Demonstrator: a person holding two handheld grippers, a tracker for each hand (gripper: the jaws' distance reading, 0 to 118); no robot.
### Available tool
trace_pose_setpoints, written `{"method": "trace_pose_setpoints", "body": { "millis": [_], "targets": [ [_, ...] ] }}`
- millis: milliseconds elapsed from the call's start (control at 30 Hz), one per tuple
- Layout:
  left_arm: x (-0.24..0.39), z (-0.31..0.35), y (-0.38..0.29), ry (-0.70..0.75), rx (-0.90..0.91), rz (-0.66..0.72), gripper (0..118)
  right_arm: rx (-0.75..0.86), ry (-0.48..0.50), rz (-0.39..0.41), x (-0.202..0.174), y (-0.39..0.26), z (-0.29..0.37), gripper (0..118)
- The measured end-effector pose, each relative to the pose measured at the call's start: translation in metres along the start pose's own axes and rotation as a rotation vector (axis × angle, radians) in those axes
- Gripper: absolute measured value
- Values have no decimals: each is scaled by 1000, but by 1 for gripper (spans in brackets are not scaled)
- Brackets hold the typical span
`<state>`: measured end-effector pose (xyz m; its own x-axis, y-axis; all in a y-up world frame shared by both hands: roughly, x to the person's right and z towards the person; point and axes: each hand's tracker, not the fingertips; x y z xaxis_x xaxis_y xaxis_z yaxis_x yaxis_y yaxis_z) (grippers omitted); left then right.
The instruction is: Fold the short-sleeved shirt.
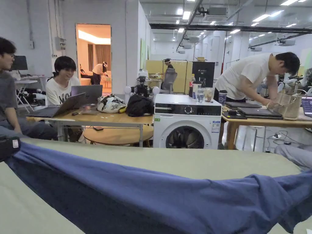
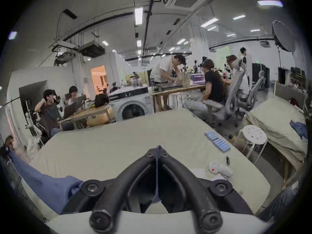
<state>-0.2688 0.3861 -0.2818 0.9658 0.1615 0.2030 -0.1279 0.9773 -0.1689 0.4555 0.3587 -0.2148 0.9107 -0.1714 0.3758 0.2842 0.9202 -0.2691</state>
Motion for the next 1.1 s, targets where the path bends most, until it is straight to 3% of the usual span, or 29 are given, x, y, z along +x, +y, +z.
{"method": "trace_pose_setpoints", "body": {
  "millis": [300,833,1100],
  "targets": [
    [-20,-73,42,27,-33,21,0,40,-21,26,-25,50,-11,0],
    [-40,-187,77,103,-28,47,0,66,-11,73,-98,113,-127,0],
    [-59,-209,44,131,-94,80,0,-15,-6,61,-112,80,-168,0]
  ]
}}
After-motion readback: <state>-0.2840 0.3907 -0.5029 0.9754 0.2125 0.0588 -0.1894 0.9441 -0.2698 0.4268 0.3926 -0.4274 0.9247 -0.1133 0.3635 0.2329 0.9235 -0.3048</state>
